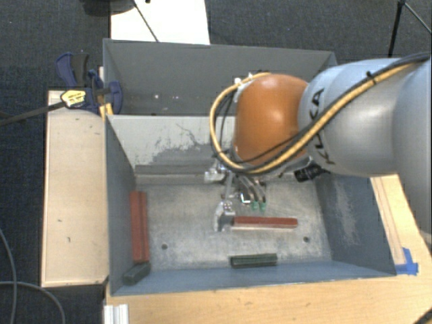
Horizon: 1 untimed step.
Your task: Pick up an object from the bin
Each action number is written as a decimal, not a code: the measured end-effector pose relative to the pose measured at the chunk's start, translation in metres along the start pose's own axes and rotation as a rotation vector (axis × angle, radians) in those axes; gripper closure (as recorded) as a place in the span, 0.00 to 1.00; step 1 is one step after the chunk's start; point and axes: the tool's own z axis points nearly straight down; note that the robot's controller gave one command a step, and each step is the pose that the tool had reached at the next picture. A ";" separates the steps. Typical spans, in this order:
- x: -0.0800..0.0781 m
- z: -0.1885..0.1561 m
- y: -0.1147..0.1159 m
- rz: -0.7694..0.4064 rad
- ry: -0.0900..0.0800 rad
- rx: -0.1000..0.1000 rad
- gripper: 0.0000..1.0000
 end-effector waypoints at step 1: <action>-0.002 -0.004 -0.001 0.003 -0.008 -0.001 0.00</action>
Offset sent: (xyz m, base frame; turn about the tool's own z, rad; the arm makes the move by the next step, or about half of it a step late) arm -0.0018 -0.0889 0.0008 -0.0833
